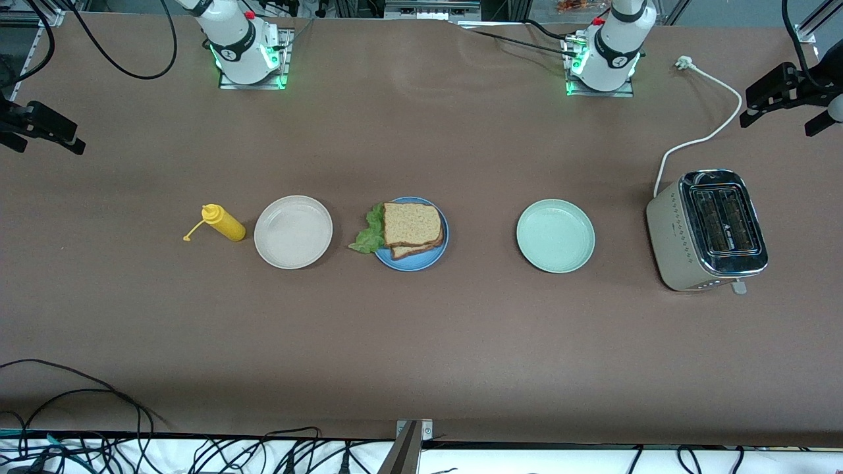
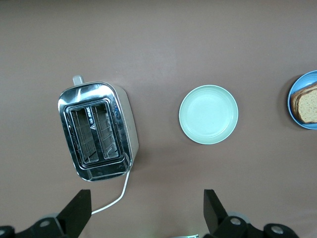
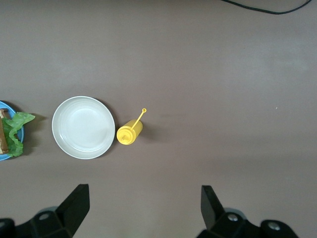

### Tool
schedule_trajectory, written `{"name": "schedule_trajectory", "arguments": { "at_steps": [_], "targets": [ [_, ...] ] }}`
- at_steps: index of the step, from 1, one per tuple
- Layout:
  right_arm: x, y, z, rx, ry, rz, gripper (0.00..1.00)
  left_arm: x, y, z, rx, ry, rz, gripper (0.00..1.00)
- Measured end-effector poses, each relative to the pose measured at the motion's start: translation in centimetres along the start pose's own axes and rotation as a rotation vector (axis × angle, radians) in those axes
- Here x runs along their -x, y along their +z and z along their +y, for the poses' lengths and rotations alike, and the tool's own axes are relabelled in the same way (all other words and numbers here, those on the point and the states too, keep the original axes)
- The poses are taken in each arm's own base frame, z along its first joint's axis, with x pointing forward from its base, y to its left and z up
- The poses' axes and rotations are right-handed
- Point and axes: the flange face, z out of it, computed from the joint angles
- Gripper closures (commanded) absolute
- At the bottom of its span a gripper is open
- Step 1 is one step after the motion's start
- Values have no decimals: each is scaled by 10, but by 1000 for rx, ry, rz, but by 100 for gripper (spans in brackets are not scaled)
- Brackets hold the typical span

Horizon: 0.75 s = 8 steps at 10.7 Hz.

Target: Make sandwich in blue plate with both arms

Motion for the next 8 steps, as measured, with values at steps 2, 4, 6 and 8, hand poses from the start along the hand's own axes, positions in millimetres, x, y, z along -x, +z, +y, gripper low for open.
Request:
{"name": "schedule_trajectory", "arguments": {
  "at_steps": [2,4,6,8],
  "targets": [
    [0,-2,0,0,0,0,0,-8,12,-1,3,2,-22,0],
    [1,-3,-1,0,-1,1,0,-24,32,-1,30,3,-40,0],
    [1,-7,-1,0,-2,9,0,-34,45,-2,33,2,-53,0],
    [1,-11,-1,0,-2,18,0,-34,45,-3,33,0,-52,0]
  ]
}}
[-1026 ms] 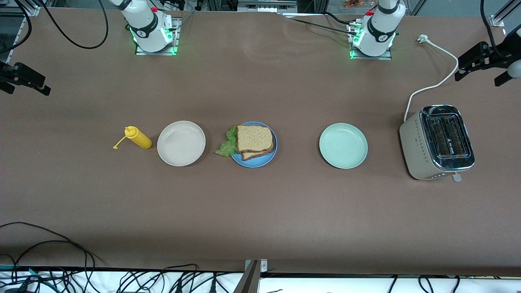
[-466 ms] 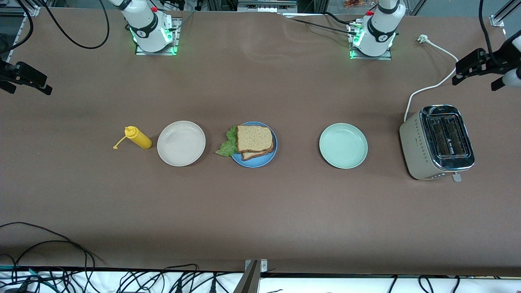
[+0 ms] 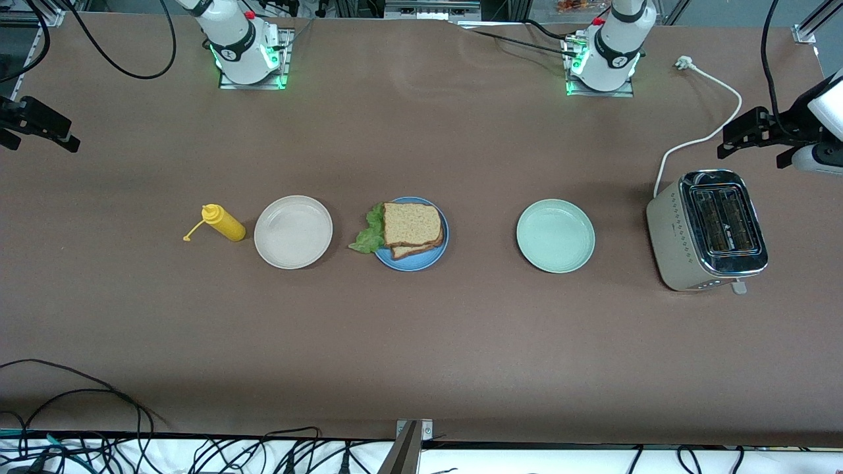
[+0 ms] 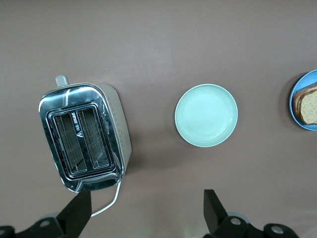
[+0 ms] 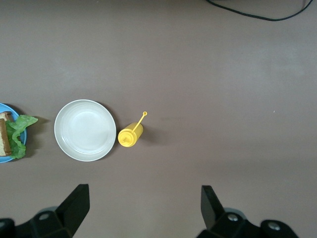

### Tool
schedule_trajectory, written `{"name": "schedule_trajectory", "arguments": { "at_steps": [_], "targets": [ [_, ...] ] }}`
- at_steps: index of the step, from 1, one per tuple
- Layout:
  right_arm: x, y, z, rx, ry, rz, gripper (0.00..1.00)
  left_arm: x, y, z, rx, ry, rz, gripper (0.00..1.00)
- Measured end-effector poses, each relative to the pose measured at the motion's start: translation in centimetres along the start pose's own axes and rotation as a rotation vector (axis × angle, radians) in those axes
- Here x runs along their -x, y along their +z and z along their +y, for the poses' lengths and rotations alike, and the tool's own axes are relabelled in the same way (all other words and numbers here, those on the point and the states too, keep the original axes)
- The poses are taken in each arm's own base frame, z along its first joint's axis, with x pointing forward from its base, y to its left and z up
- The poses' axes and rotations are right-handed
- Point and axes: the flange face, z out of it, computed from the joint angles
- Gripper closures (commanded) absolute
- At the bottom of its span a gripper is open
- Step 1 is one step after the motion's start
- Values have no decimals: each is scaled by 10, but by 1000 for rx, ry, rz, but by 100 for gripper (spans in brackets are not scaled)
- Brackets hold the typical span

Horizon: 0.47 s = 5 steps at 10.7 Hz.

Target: Make sandwich in blue plate with both arms

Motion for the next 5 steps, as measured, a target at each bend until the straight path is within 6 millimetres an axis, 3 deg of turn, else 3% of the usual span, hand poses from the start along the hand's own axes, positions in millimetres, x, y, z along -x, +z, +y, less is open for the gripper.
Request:
{"name": "schedule_trajectory", "arguments": {
  "at_steps": [5],
  "targets": [
    [2,1,0,-1,0,-17,0,-1,1,-2,-1,-3,9,0]
  ]
}}
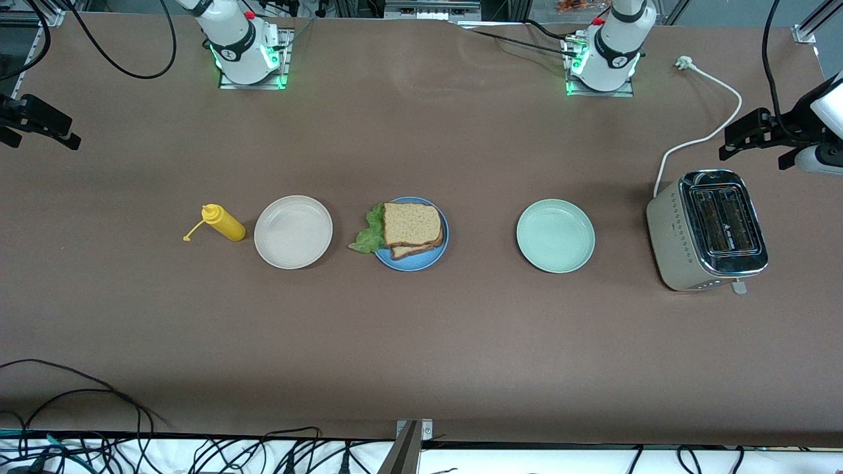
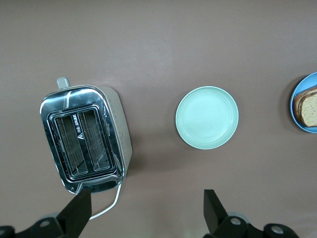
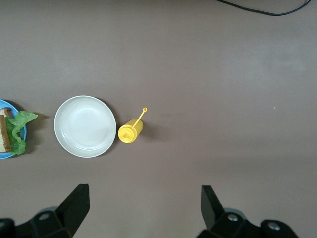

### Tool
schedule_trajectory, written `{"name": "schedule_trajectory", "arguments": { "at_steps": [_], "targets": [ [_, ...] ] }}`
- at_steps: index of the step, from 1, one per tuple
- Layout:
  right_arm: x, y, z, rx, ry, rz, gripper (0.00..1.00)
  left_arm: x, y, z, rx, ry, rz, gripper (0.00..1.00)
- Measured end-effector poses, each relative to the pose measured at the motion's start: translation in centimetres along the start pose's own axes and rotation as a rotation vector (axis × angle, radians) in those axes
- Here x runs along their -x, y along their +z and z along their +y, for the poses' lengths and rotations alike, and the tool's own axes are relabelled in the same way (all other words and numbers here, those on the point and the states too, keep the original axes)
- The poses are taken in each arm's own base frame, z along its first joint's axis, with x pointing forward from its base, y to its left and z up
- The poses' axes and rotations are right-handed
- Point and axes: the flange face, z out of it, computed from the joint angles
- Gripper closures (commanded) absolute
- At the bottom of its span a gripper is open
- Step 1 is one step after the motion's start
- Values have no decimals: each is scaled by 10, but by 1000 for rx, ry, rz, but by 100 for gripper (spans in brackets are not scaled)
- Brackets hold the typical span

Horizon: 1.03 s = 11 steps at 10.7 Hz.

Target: Make sandwich in blue plate with both arms

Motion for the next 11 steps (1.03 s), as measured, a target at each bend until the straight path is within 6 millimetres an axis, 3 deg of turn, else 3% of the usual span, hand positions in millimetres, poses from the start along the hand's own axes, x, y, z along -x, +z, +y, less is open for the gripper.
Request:
{"name": "schedule_trajectory", "arguments": {
  "at_steps": [11],
  "targets": [
    [0,0,0,0,0,-4,0,-1,1,-5,-1,-9,11,0]
  ]
}}
